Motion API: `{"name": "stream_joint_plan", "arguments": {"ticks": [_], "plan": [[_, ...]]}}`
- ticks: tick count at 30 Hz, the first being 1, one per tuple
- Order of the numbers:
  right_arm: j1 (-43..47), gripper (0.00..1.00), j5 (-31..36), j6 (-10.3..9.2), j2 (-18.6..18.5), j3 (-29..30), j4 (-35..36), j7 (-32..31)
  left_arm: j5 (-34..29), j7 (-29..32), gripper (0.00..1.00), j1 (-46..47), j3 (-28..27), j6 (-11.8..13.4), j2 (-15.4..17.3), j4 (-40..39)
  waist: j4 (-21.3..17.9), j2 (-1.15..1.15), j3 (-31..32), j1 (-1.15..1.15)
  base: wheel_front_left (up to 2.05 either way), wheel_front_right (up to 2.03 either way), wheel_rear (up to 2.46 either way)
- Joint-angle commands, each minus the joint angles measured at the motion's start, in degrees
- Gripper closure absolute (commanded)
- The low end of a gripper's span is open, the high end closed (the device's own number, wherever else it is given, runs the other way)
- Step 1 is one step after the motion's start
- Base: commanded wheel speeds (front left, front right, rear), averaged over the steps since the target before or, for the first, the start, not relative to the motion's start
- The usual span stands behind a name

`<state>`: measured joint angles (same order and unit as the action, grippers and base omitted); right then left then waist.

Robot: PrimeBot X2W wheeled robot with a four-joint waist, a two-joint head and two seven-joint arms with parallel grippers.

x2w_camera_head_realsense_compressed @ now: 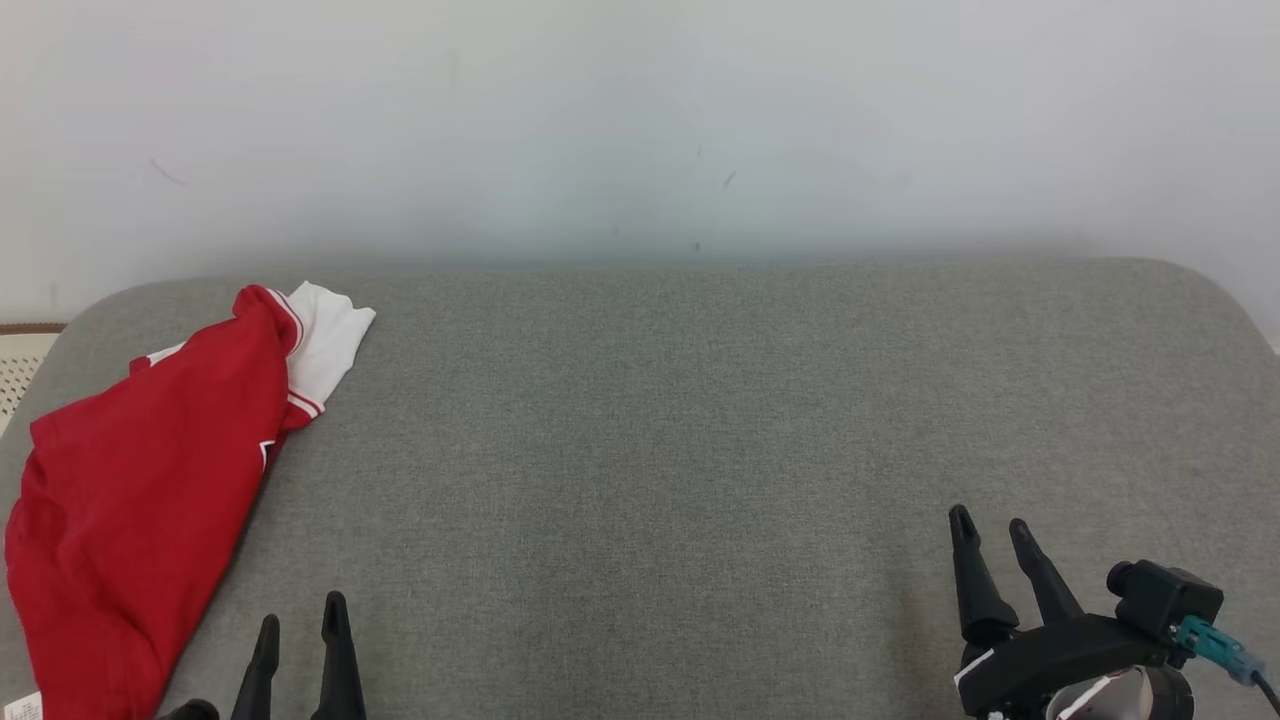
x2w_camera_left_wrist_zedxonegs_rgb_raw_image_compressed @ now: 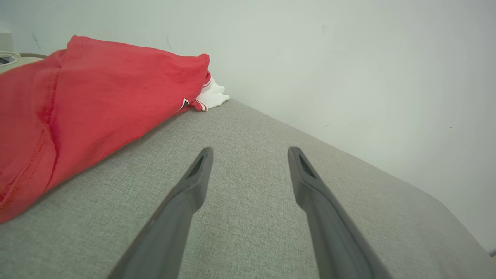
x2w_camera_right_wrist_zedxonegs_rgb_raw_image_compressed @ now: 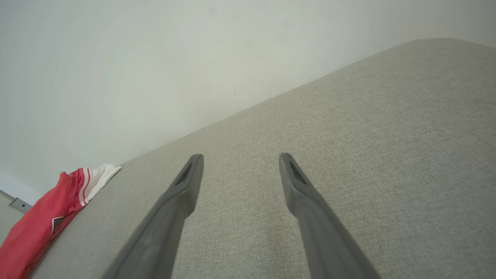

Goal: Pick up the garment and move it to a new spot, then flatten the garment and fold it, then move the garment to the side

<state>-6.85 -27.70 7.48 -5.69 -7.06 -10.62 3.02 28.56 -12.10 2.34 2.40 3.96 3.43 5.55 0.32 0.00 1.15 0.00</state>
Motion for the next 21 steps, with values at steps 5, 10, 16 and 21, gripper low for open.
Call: {"name": "stream_joint_plan", "arguments": {"ticks": [5,10,16,21], "plan": [[0.3,0.0,3.2,0.01,-1.0,-2.2,1.8,0.3,-4.1,-0.7,0.0,-0.6,-0.5,0.5,1.0,-1.4,0.0,0.0,0.3,0.0,0.0,0.0,0.0],[0.8,0.0,5.3,0.01,-1.5,-3.7,2.9,0.3,-7.1,-1.0,0.0,-1.1,-0.4,0.4,2.0,-1.9,-0.2,0.0,0.5,0.0,0.0,0.0,0.0],[1.3,0.0,7.9,0.02,-1.8,-4.9,4.2,-0.1,-10.9,-1.3,0.0,-1.7,0.4,0.1,2.9,-2.3,-0.2,0.0,0.7,0.0,0.0,0.0,0.0],[1.9,0.0,9.8,0.02,-1.8,-5.4,5.4,-0.2,-13.6,-1.3,0.0,-2.2,0.7,0.5,3.2,-3.2,-0.2,0.0,1.0,0.0,0.0,0.0,0.0]]}}
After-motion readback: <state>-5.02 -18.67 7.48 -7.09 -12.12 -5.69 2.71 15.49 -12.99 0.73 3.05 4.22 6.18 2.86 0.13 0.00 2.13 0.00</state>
